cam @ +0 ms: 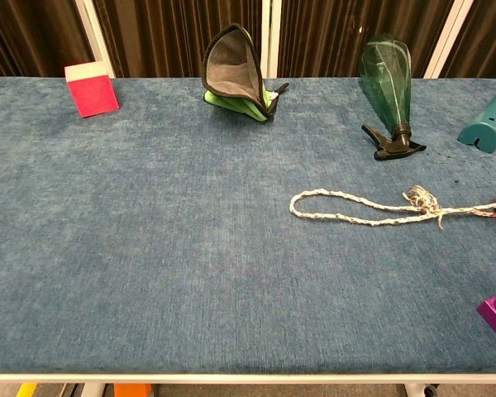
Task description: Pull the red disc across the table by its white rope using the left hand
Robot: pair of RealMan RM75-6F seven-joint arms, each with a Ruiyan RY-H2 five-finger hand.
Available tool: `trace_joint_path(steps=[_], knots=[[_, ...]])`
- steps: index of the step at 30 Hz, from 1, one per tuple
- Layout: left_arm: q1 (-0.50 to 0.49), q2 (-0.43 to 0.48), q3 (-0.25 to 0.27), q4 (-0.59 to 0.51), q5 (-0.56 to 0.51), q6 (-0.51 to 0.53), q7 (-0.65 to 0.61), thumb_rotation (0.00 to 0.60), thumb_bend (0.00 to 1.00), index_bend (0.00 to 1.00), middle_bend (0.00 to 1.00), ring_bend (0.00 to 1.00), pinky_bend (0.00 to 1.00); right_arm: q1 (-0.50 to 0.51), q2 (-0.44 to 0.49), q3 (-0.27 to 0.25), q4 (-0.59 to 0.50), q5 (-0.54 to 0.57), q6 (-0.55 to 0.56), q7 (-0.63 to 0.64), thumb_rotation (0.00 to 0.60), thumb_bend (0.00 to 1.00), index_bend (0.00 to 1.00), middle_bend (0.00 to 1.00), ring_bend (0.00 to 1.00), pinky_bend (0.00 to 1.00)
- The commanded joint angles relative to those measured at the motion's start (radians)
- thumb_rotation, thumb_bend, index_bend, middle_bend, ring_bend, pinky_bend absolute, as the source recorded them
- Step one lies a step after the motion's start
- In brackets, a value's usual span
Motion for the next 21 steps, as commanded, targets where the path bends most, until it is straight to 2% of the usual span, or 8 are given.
trace_joint_path(steps=[1, 10, 16, 21], knots=[[0.0, 0.0, 0.0, -0.001, 0.0, -0.001, 0.001, 0.6, 0.19, 0.12, 0.08, 0.0, 0.19, 0.0, 0.0, 0.0, 0.0, 0.001, -0.001, 0.0, 0.6, 0.21, 0.0, 0.0, 0.0, 0.0], [-0.058, -0.011, -0.012, -0.026, 0.036, -0.056, 0.017, 0.6, 0.19, 0.12, 0.08, 0.0, 0.19, 0.002, 0.002, 0.0, -0.005, 0.008, -0.007, -0.006, 0.6, 0.21, 0.0, 0.0, 0.0, 0.0], [-0.165, -0.061, -0.025, -0.033, 0.08, -0.176, 0.035, 0.6, 0.19, 0.12, 0.08, 0.0, 0.19, -0.003, 0.01, 0.001, 0.005, 0.011, -0.001, -0.004, 0.6, 0.21, 0.0, 0.0, 0.0, 0.0], [-0.305, -0.15, -0.049, -0.015, 0.103, -0.337, 0.007, 0.6, 0.19, 0.12, 0.08, 0.0, 0.19, -0.006, 0.017, 0.011, 0.014, 0.027, 0.002, 0.015, 0.6, 0.21, 0.0, 0.0, 0.0, 0.0]])
